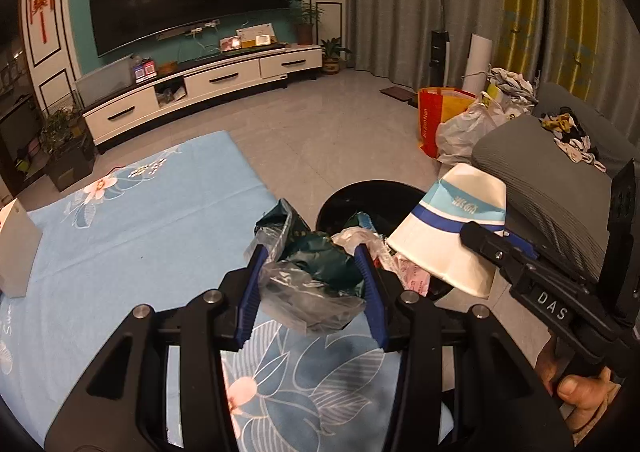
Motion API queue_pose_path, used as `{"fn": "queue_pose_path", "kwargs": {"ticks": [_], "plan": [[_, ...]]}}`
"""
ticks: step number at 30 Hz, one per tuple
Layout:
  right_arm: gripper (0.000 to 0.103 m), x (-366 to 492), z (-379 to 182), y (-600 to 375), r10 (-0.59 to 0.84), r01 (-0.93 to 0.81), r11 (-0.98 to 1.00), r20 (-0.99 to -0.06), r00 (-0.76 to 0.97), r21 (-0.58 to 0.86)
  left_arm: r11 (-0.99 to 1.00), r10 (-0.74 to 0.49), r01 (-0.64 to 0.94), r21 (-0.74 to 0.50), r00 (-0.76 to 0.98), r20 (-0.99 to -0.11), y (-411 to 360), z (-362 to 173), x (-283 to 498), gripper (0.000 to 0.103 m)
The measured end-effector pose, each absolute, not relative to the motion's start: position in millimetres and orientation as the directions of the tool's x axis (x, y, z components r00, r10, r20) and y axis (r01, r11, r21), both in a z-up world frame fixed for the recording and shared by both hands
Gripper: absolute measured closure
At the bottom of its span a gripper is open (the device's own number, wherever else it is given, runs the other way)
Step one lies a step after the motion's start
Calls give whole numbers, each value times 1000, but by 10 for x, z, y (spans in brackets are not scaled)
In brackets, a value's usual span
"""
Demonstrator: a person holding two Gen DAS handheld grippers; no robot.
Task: Collect trash
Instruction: 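Lift the bag and cup and carry both over the black bin, then lower both items into the black bin and open both tools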
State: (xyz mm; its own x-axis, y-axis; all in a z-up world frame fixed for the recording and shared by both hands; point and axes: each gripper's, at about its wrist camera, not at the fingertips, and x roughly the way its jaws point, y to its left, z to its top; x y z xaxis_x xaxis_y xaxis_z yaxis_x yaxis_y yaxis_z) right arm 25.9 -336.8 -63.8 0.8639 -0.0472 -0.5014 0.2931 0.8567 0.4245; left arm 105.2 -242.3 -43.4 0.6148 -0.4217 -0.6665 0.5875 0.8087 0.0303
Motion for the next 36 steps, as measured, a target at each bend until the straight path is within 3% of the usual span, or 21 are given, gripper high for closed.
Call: {"fn": "queue_pose_path", "kwargs": {"ticks": [26, 36], "plan": [[68, 359, -1060, -3866, -104, 406, 802, -567, 817, 437, 744, -471, 668, -19, 505, -723, -3092, -817, 1448, 57], [68, 557, -1178, -3961, -145, 431, 820, -594, 792, 375, 721, -462, 693, -10, 470, -752, -3358, -1051, 1630, 57]]}}
